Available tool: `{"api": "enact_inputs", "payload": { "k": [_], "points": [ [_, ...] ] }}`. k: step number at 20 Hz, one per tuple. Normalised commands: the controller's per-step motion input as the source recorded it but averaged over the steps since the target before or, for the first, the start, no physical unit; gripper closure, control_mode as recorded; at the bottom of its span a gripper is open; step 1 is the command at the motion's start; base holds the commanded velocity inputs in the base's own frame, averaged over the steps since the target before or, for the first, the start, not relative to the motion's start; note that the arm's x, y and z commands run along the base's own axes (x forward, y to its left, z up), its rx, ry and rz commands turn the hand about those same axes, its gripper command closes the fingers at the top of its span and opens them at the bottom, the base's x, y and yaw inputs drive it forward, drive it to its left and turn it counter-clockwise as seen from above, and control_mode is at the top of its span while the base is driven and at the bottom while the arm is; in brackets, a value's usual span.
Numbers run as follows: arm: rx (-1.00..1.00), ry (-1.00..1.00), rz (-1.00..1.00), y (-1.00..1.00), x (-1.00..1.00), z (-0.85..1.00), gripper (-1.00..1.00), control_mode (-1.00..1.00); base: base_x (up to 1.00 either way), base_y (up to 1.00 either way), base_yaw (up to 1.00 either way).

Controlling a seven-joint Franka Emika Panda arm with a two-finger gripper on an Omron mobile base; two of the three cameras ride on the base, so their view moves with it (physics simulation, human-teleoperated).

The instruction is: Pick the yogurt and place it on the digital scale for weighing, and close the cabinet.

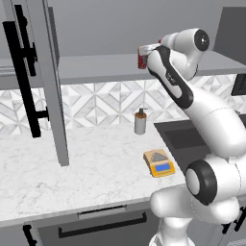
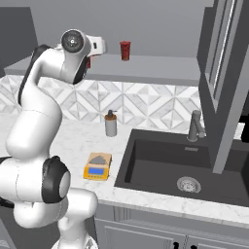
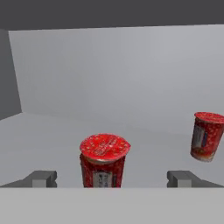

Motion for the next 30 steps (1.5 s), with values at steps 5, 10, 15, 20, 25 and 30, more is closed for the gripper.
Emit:
{"api": "enact_inputs", "payload": {
  "k": [5, 10, 15, 20, 25, 30],
  "points": [
    [0.0, 0.02, 0.06, 0.02, 0.2, -0.03, -1.0, -1.0, 0.0, 0.0, 0.0],
    [0.0, 0.02, 0.05, 0.05, 0.23, -0.14, -1.0, -1.0, 0.0, 0.0, 0.0],
    [0.0, 0.02, 0.04, 0.15, 0.24, -0.25, -1.0, -1.0, 0.0, 0.0, 0.0],
    [0.0, 0.02, 0.06, 0.05, 0.19, -0.17, 1.0, -1.0, 0.0, 0.0, 0.0],
    [0.0, 0.06, 0.05, 0.0, 0.24, -0.1, 1.0, -1.0, 0.0, 0.0, 0.0],
    [0.0, -0.02, 0.0, 0.02, 0.0, 0.0, 1.0, -1.0, 0.0, 0.0, 0.0]
  ]
}}
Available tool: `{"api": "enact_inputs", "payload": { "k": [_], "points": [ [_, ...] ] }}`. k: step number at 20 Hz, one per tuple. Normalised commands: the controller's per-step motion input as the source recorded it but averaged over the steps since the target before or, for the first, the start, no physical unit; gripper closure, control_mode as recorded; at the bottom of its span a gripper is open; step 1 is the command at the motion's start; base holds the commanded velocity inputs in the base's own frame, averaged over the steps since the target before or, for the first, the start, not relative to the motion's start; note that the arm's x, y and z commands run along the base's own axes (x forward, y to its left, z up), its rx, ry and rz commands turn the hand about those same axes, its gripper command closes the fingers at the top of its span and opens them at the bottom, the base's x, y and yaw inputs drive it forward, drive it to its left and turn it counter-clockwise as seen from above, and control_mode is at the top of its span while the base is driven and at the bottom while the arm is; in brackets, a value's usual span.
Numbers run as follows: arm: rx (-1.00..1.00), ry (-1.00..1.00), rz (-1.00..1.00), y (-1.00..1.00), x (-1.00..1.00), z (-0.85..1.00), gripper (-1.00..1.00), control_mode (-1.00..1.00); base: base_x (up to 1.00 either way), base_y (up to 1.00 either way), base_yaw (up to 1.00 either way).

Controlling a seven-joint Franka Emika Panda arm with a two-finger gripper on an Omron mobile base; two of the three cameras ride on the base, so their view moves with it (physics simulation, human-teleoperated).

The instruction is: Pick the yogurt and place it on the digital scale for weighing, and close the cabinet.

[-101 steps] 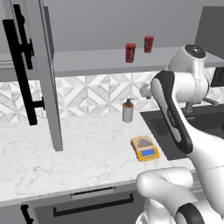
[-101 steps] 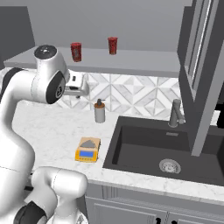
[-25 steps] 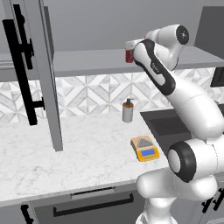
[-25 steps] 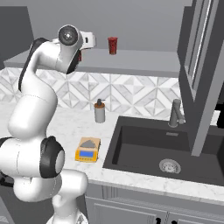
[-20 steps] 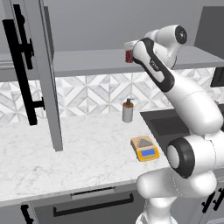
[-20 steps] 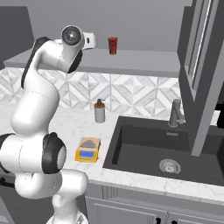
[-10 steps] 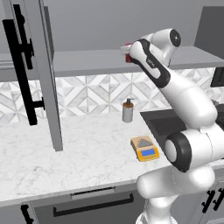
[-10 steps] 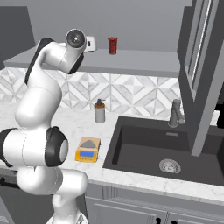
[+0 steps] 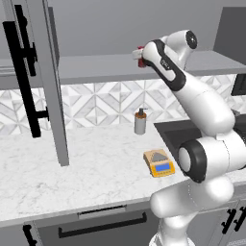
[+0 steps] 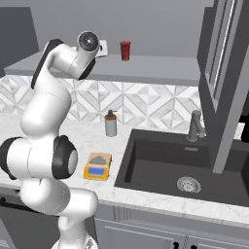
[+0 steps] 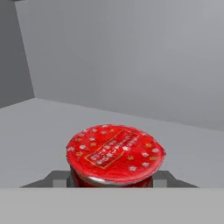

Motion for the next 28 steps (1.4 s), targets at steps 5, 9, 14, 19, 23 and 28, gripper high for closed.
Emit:
{"api": "enact_inputs", "payload": {
  "k": [5, 9, 14, 19, 23, 28],
  "points": [
    [0.0, -0.17, 0.0, 0.0, -0.75, 0.0, 1.0, -1.0, 0.0, 0.0, 0.0],
    [-0.01, -0.17, 0.0, 0.04, -1.0, 0.0, 1.0, -1.0, 0.0, 0.0, 0.0],
    [0.0, -0.12, 0.0, -0.04, -1.0, 0.0, 1.0, -1.0, 0.0, 0.0, 0.0],
    [0.0, 0.01, 0.07, -0.28, -1.0, 0.0, 1.0, -1.0, 0.0, 0.0, 0.0],
    [-0.02, 0.12, 0.13, -0.55, -0.74, -0.17, 1.0, -1.0, 0.0, 0.0, 0.0],
    [-0.06, 0.09, 0.22, -0.38, -0.27, -0.45, 1.0, -1.0, 0.0, 0.0, 0.0]
  ]
}}
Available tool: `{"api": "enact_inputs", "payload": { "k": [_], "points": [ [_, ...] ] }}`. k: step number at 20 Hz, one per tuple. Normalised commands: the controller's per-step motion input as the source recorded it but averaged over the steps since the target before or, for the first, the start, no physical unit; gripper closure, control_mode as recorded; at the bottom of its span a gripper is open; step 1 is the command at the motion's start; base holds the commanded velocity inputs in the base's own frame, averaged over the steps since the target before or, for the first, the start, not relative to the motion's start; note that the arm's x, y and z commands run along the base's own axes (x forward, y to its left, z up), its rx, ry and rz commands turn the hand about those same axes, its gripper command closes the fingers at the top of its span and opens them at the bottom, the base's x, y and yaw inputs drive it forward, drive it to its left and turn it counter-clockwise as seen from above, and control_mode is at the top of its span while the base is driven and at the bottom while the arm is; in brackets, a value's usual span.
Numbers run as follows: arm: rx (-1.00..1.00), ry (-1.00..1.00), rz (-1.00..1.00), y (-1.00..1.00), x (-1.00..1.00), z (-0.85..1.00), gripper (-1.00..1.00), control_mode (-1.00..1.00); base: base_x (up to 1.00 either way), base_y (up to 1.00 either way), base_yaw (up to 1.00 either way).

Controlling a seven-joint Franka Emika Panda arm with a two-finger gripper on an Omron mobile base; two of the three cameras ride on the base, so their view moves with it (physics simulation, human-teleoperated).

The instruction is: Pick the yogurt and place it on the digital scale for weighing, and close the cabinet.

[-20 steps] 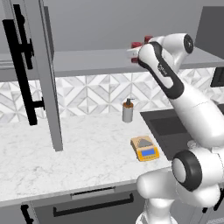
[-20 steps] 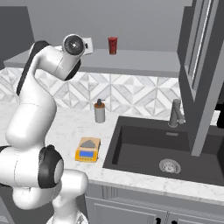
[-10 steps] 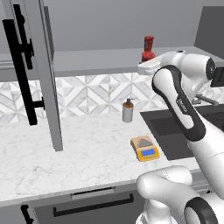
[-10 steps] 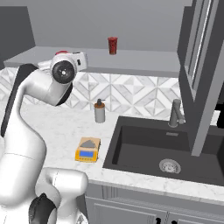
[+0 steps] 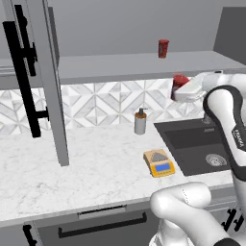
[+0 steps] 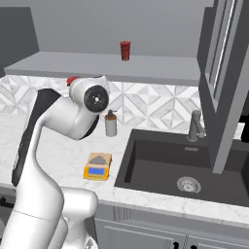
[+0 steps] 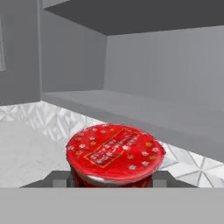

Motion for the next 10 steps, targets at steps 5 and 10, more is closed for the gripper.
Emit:
{"api": "enact_inputs", "payload": {
  "k": [5, 10],
  "points": [
    [-0.04, 0.03, 0.27, -0.05, 0.0, -0.61, 1.0, -1.0, 0.0, 0.0, 0.0],
    [-0.01, 0.0, 0.28, 0.0, 0.03, -0.78, 1.0, -1.0, 0.0, 0.0, 0.0]
  ]
}}
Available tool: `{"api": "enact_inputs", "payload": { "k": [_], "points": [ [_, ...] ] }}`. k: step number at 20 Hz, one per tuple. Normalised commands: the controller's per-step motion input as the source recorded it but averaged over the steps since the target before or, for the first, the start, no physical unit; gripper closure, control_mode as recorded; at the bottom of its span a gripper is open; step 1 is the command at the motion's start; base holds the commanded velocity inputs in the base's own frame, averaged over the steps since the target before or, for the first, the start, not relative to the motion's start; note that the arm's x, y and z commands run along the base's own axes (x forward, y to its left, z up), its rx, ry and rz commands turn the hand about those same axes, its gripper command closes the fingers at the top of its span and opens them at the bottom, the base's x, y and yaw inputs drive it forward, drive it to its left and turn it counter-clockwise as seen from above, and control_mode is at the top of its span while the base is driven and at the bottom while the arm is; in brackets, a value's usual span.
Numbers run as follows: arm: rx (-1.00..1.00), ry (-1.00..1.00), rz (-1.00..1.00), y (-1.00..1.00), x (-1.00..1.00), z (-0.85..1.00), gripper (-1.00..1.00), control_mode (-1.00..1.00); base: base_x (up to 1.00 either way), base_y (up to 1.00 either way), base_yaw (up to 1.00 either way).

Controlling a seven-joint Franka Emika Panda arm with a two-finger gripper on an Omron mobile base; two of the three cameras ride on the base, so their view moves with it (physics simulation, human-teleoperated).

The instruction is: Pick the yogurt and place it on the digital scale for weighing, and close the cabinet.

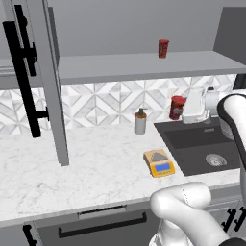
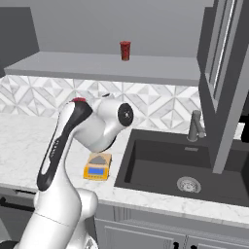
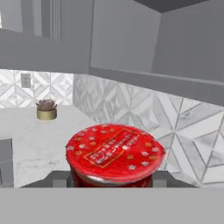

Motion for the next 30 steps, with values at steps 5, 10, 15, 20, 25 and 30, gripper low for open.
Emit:
{"api": "enact_inputs", "payload": {
  "k": [5, 10, 15, 20, 25, 30],
  "points": [
    [0.0, 0.0, 0.24, 0.0, 0.28, -0.65, 1.0, -1.0, 0.0, 0.0, 0.0],
    [0.0, 0.0, 0.2, 0.0, 0.32, -0.69, 1.0, -1.0, 0.0, 0.0, 0.0],
    [0.0, 0.0, 0.16, 0.0, 0.13, -0.64, 1.0, -1.0, 0.0, 0.0, 0.0],
    [0.0, 0.0, 0.14, 0.0, 0.17, -0.56, 1.0, -1.0, 0.0, 0.0, 0.0],
    [0.0, 0.0, 0.11, 0.0, 0.15, -0.43, 1.0, -1.0, 0.0, 0.0, 0.0],
    [-0.01, 0.02, 0.04, 0.0, 0.03, -0.37, 1.0, -1.0, 0.0, 0.0, 0.0]
  ]
}}
